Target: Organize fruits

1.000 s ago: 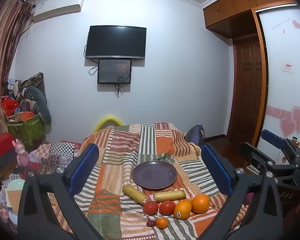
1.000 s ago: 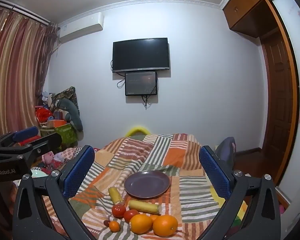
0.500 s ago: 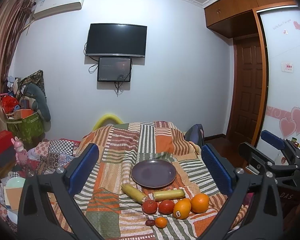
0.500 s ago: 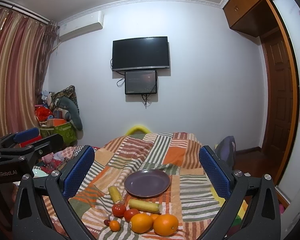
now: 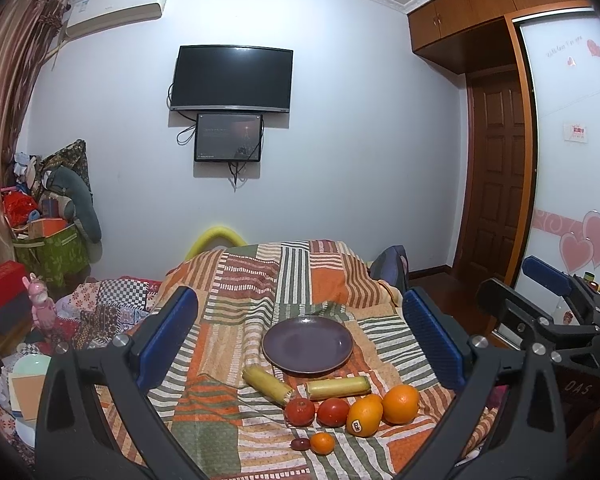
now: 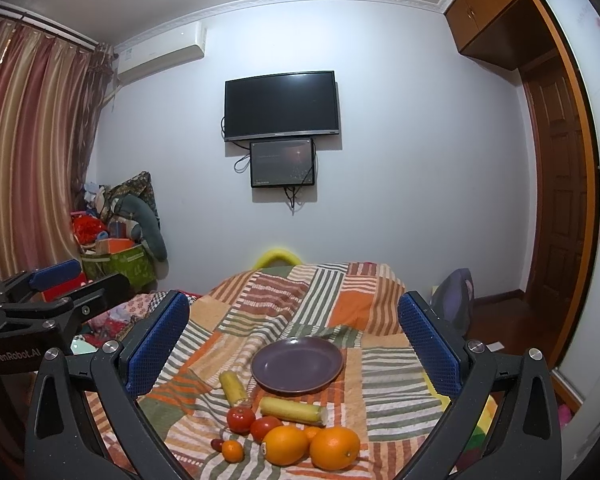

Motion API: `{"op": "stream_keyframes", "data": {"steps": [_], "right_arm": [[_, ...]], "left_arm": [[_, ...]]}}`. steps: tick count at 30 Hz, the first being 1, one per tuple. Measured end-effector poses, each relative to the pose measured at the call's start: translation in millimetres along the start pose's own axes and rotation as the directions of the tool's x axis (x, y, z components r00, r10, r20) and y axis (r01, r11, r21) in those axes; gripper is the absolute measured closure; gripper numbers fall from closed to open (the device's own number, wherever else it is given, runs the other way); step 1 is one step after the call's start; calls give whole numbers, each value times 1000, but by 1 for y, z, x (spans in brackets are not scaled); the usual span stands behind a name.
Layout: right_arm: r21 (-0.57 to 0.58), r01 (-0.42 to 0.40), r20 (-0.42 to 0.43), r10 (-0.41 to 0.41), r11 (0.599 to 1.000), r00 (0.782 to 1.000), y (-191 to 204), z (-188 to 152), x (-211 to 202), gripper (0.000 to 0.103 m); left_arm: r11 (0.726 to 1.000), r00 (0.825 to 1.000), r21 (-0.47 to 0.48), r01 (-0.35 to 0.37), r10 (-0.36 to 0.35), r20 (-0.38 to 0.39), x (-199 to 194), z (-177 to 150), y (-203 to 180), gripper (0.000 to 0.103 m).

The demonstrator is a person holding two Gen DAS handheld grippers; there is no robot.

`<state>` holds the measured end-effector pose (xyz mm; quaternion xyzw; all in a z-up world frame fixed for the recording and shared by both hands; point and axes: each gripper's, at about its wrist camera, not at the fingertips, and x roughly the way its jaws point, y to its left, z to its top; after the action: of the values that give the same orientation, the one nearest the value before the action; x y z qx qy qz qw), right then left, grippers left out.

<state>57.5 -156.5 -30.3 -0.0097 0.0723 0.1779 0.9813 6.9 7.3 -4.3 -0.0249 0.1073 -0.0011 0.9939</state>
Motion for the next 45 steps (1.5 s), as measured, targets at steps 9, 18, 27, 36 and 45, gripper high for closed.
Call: {"op": "stream_keyframes", "data": {"steps": [9,18,27,36,45], "right_arm": [[-5,-2,-1,2,1000,1000,0,-1,-1,0],[-3,1,-3,-1,1000,1000,1,0,-1,0],[2,2,-7,-2,1000,1000,0,-1,0,0],[-6,15,-26,-15,1000,1000,-1,-3,6,0],[-19,-31,-53,30,999,998,-9,-5,13,4]], "left_arm": [[1000,1000,5,2,-2,1,0,-1,-3,0],[1000,1000,4,-1,1,-5,2,-1,-3,0],[1000,1000,1,-7,7,-10,5,-2,-2,0],[1000,1000,-2,-2,2,-13,6,-4,-2,0],[1000,1000,9,8,-7,-26,12,-4,2,7]]}}
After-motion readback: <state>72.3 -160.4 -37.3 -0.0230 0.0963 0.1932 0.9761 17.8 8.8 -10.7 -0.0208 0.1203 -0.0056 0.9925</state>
